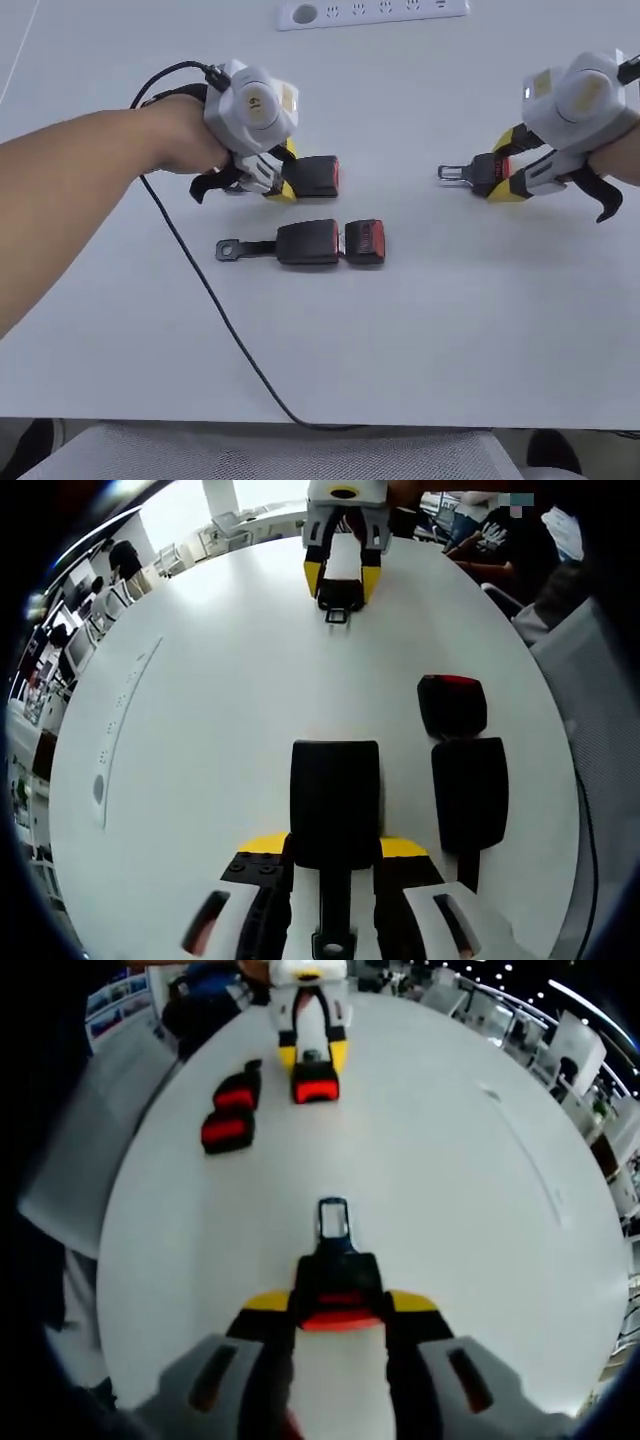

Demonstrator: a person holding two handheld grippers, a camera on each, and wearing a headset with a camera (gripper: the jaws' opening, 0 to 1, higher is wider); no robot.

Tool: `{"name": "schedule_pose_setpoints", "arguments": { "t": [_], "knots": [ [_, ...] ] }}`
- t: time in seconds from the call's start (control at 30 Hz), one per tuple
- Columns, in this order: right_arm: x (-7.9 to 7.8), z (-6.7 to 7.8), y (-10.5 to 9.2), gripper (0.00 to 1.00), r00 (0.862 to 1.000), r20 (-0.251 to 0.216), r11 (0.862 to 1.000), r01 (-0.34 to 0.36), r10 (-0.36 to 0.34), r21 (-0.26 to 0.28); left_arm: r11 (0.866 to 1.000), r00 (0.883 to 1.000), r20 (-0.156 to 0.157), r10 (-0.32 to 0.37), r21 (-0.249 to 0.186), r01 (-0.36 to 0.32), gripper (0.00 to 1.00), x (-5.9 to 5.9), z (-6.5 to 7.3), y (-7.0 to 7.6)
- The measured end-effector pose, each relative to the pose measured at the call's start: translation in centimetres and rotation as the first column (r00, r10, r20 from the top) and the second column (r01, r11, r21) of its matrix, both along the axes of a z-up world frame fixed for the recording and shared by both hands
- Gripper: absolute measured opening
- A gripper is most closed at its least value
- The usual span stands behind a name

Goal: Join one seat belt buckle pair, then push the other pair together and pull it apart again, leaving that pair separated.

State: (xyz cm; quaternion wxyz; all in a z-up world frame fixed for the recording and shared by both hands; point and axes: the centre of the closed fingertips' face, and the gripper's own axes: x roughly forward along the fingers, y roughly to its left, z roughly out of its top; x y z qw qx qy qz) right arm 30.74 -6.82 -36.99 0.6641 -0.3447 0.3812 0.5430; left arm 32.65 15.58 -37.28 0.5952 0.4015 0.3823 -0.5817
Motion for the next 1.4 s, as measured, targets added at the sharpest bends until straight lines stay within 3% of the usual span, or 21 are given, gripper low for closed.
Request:
{"name": "schedule_pose_setpoints", "arguments": {
  "t": [0.77,1.4],
  "knots": [
    [-0.2,0.6,9.4,0.35,1.000,0.008,0.991,-0.022,0.021,0.129,1.000,1.000,0.003,-0.011,0.000,0.011,0.32,-0.1,0.2,0.0],
    [0.9,0.5,12.0,0.35,0.999,0.043,0.992,-0.032,0.027,0.121,1.000,1.000,0.004,-0.018,0.015,0.018,0.32,0.1,0.2,-0.1]
  ]
}}
